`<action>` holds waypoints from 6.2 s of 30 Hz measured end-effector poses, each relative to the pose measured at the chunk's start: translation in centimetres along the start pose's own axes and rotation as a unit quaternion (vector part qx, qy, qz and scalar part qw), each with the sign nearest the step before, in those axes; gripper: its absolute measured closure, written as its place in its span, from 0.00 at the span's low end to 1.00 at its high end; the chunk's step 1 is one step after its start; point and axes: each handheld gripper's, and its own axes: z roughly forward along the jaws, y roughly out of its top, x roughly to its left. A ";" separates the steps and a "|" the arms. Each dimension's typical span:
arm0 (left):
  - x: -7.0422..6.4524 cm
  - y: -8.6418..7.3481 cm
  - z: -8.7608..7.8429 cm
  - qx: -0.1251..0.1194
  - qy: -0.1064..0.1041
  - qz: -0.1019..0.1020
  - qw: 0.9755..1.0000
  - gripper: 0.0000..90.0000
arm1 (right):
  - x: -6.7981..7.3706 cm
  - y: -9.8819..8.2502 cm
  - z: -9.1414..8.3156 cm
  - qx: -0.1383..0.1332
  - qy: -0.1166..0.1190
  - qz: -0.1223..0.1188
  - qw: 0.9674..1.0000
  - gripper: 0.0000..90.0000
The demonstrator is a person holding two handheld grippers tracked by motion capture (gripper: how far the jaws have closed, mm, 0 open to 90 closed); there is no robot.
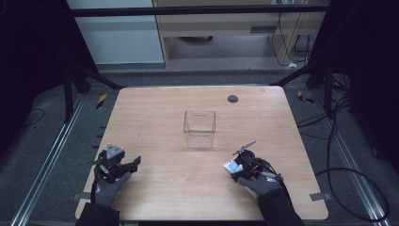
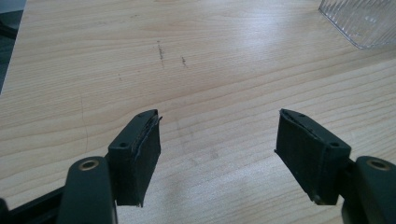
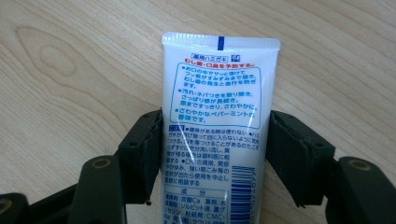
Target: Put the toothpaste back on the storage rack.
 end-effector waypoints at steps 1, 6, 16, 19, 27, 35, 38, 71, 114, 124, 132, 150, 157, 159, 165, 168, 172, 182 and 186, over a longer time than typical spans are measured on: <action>0.0 0.0 0.0 0.000 0.000 0.000 1.000 0.33 | 0.1 0.0 0.0 0.001 -0.002 0.002 1.000 0.43; 0.0 0.0 0.0 0.001 0.000 0.001 1.000 0.33 | 0.1 0.2 -0.3 0.008 -0.004 0.007 1.000 0.52; 0.0 0.0 0.0 0.001 -0.001 0.001 1.000 0.33 | -0.5 0.1 -2.2 -0.005 0.015 0.018 1.000 0.77; 0.0 0.0 0.0 0.000 -0.001 0.000 1.000 0.33 | -0.6 0.0 -2.9 -0.017 0.023 0.021 0.999 0.79; 0.0 0.0 0.0 -0.001 0.000 0.000 1.000 0.33 | -1.1 -0.1 -5.3 -0.091 0.036 0.026 0.995 0.81; 0.0 0.0 0.0 -0.001 0.002 0.001 1.000 0.33 | -1.4 0.2 -6.5 -0.166 0.043 0.037 0.985 0.82; 0.0 0.0 0.0 -0.001 0.002 0.001 1.000 0.33 | -1.5 0.6 -7.0 -0.190 0.043 0.041 0.980 0.82; 0.1 0.0 -0.2 -0.007 0.004 -0.003 1.000 0.33 | -0.5 7.2 -10.3 -0.450 -0.022 0.131 0.883 0.81; 0.1 0.0 -0.2 -0.007 0.002 -0.005 1.000 0.33 | 1.1 14.4 -5.3 -0.492 -0.016 0.164 0.855 0.81; 0.2 -0.1 -0.2 -0.007 0.003 -0.006 1.000 0.33 | 1.4 14.6 -3.3 -0.483 -0.020 0.163 0.860 0.81; 0.2 -0.1 -0.2 -0.007 0.003 -0.007 1.000 0.33 | 1.5 14.3 -2.0 -0.468 -0.023 0.161 0.869 0.81; 0.2 -0.1 -0.2 -0.007 0.003 -0.006 1.000 0.33 | 2.2 13.9 0.3 -0.439 -0.031 0.153 0.885 0.80; 0.2 -0.1 -0.1 -0.006 0.003 -0.005 1.000 0.33 | 2.3 13.5 0.9 -0.423 -0.039 0.149 0.893 0.79; 0.2 -0.1 -0.1 -0.006 0.003 -0.004 1.000 0.33 | 2.3 13.4 1.0 -0.415 -0.039 0.147 0.897 0.78; 0.2 -0.1 -0.1 -0.005 0.003 -0.004 1.000 0.33 | 1.9 12.6 1.3 -0.403 -0.035 0.148 0.903 0.76; 0.2 -0.1 -0.1 -0.005 0.003 -0.004 1.000 0.33 | 1.9 12.4 1.4 -0.398 -0.032 0.146 0.905 0.74; 0.2 -0.1 -0.1 -0.004 0.003 -0.004 1.000 0.33 | 2.2 12.3 1.6 -0.385 -0.032 0.132 0.913 0.71; 0.1 -0.1 -0.1 -0.004 0.002 -0.004 1.000 0.33 | 2.6 12.4 1.5 -0.364 -0.031 0.116 0.924 0.65; 0.1 -0.1 0.0 -0.004 0.002 -0.004 1.000 0.33 | 2.8 12.2 1.3 -0.365 -0.037 0.109 0.924 0.62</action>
